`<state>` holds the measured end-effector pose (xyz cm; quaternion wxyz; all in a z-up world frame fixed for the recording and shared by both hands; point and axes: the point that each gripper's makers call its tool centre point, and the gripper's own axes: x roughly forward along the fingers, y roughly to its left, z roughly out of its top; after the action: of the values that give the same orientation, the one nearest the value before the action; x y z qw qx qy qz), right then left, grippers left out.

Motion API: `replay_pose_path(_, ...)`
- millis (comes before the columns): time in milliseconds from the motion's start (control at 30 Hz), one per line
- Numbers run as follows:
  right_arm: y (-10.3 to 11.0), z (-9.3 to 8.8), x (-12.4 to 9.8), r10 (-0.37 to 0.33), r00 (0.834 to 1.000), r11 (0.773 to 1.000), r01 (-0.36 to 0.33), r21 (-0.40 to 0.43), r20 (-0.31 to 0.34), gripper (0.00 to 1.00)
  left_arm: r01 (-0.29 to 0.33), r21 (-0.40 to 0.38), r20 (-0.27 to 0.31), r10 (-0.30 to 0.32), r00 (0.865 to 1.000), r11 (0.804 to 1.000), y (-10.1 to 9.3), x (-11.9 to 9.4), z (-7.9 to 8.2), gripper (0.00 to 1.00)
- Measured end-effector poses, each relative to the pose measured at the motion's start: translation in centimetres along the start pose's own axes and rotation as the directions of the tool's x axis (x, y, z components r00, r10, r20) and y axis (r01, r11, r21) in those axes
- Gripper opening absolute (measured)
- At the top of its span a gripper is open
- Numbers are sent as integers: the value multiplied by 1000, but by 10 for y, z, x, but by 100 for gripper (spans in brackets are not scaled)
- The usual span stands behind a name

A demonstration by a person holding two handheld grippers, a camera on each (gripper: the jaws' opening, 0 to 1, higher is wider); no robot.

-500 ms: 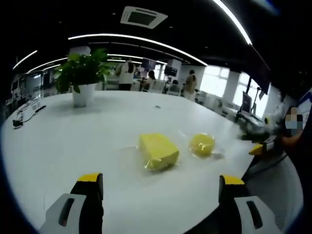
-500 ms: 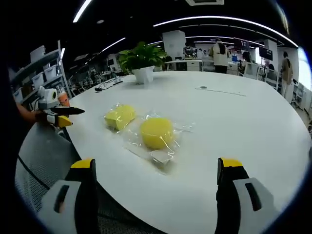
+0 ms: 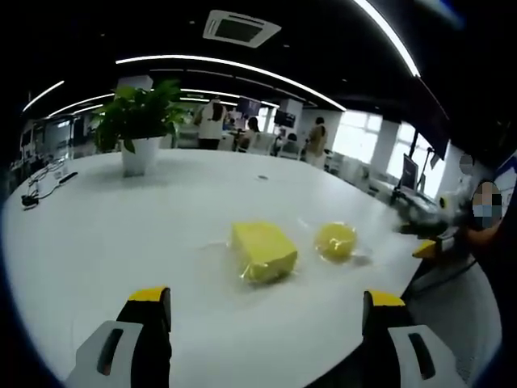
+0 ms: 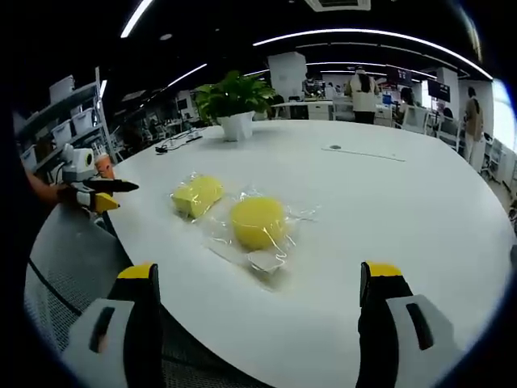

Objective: Compare the silicone blocks by pressing each to a similar depth, holding the contact briefly, and releasing to observe deformation and rebound differences across the visible hardness samples.

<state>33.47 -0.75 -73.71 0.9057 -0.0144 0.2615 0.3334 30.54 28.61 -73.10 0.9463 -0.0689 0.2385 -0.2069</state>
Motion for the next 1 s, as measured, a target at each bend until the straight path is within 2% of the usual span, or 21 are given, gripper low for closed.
replay_pose_path(1000,-1,1,1,-1,1000,1000,1,2,5,96,-7,-14,-1,7,1000,1000,4,0,-1,100)
